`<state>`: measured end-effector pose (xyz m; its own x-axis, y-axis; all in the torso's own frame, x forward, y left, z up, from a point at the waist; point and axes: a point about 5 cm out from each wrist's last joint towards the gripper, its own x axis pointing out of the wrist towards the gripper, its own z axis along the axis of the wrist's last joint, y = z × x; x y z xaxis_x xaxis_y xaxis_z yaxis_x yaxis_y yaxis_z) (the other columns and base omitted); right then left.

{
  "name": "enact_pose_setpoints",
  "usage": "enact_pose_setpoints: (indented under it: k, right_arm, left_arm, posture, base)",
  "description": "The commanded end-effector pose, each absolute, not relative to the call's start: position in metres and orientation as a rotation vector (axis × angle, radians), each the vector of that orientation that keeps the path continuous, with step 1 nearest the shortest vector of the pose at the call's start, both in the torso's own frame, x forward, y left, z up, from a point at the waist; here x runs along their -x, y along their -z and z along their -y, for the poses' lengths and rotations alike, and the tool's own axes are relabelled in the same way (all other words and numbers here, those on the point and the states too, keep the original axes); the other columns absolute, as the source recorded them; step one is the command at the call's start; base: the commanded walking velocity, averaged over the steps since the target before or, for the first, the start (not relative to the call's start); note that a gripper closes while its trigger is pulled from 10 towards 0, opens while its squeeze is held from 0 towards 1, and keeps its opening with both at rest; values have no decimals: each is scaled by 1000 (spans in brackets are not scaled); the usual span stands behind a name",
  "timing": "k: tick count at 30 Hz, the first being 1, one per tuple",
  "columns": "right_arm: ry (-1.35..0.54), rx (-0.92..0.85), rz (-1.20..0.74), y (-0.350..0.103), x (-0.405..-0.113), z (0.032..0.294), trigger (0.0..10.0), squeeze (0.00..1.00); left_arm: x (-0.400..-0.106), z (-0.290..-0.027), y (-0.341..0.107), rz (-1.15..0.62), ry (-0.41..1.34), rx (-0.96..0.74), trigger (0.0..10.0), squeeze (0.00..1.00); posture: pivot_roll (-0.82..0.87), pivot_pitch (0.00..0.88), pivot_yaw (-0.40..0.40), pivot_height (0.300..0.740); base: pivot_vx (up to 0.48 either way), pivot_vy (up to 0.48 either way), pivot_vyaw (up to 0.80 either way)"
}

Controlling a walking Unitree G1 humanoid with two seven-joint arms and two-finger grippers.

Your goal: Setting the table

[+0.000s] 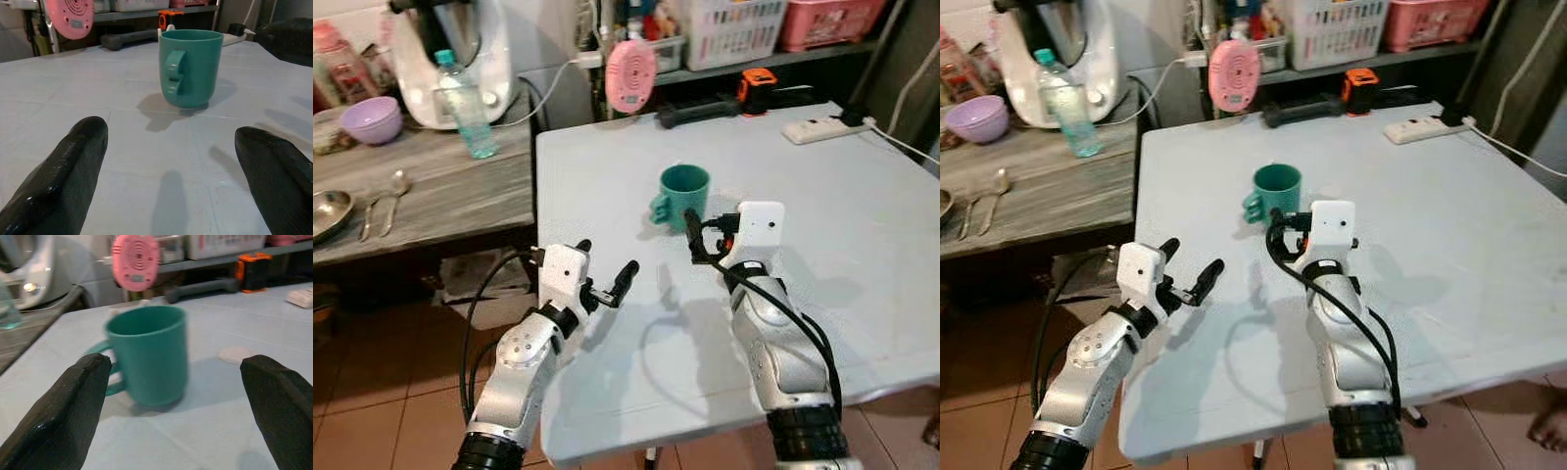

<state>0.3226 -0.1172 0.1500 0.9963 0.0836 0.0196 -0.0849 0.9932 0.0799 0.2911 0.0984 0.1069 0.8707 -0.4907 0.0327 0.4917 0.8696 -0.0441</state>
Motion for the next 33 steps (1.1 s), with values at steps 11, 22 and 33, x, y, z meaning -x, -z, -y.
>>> enact_pose_setpoints:
  k: [11,22,33]
  right_arm:
    - [-126,-120,40,-160,-333,96,10000,0]
    - [-117,-111,38,-158,-335,99,10000,0]
    - [-104,-115,39,-156,-335,101,10000,0]
  left_arm:
    - [-292,-116,-107,14,449,19,10000,0]
    - [-292,-112,-107,23,465,12,10000,0]
    - [-290,-111,-106,27,495,2,10000,0]
  posture:
    - [-37,27,76,740]
    - [-44,28,75,740]
    - [-41,23,80,740]
  base:
    - [0,0,0]
    - [0,0,-757]
    - [0,0,-461]
